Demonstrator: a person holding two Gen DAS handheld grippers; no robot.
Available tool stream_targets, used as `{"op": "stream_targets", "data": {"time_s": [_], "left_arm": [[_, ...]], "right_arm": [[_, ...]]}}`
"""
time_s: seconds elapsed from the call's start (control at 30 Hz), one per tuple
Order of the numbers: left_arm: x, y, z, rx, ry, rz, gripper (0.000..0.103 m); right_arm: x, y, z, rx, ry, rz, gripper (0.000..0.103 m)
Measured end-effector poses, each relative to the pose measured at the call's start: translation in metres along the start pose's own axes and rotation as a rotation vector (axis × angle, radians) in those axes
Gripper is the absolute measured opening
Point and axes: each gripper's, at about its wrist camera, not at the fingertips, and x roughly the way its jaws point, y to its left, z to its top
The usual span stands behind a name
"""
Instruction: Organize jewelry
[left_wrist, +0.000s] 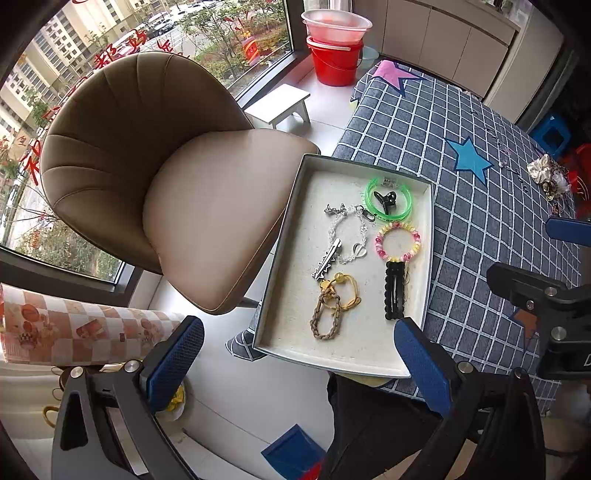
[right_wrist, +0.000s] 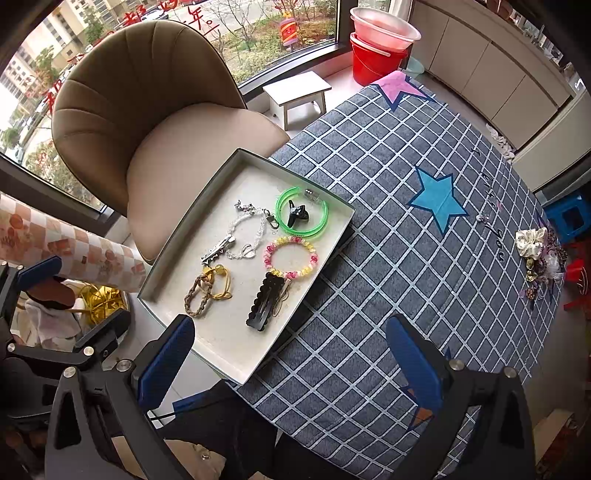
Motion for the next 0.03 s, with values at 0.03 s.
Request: {"op": "stream_targets", "data": {"time_s": [0.03], "left_arm": [[0.0003,-0.0002,0.0002,0.001,0.002,0.001,0.103]], "right_arm": [[-0.0001,0.0001,-0.0002,0.001,0.0,0.0,0.103]]}}
